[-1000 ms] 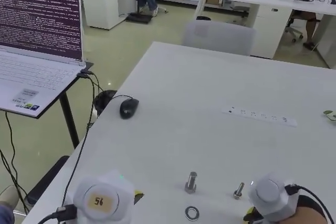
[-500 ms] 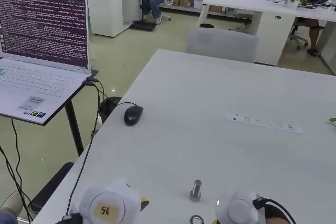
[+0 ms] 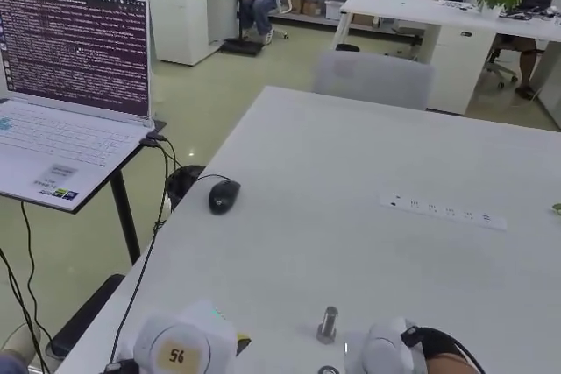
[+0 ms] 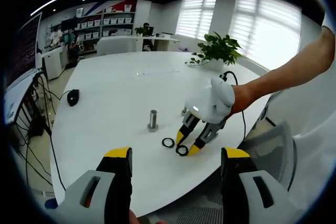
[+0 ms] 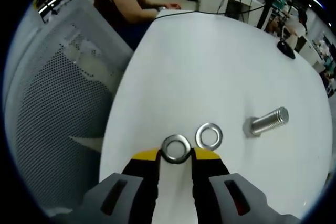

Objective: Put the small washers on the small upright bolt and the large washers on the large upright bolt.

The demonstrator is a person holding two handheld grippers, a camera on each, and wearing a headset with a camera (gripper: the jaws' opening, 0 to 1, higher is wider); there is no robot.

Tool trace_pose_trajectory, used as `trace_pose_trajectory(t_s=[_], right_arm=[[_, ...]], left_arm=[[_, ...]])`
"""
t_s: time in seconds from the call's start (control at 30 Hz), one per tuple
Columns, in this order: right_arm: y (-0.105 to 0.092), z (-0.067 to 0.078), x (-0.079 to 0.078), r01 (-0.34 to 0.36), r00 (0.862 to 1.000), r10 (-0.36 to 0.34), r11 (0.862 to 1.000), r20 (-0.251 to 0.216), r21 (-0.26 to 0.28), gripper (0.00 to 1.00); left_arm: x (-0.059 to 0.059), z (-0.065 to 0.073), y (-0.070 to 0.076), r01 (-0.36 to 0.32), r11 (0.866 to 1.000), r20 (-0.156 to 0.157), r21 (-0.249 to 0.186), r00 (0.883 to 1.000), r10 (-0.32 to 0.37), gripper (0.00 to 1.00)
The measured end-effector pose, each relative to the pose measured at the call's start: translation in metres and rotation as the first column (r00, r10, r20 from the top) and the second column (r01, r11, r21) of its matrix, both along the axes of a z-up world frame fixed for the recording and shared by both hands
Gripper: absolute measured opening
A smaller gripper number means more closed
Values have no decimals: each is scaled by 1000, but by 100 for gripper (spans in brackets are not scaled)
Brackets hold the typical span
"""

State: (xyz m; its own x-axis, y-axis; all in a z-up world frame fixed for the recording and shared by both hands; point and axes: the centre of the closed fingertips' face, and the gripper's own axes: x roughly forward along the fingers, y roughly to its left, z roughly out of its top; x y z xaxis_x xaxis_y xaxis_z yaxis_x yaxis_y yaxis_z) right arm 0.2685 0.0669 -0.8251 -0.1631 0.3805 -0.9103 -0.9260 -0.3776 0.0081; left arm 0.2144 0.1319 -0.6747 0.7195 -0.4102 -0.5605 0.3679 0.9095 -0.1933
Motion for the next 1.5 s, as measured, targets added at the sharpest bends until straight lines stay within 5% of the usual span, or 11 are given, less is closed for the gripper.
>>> trace_pose_trajectory(t_s=[0.47,0.73,0.93,1.17,1.5], right_arm=[[-6,5,8,136,990,-134,990,-36,45,23],[-6,22,22,193,981,-191,978,-31,76,23],[4,44,43,203,979,-204,973,2,107,23],[30,77,77,259,964,-267,949,23,178,23],[43,78,97,297,951,-307,939,28,174,23]], left_arm=[[-2,-3,9,-13,1000,-8,4,1000,13,68],[0,-2,7,-10,1000,-6,-1,1000,10,68],[0,-4,6,-8,1000,-8,-2,1000,8,68],[0,-3,7,-11,1000,-6,-2,1000,11,68],[-2,-3,13,-28,1000,-6,-3,1000,28,68]])
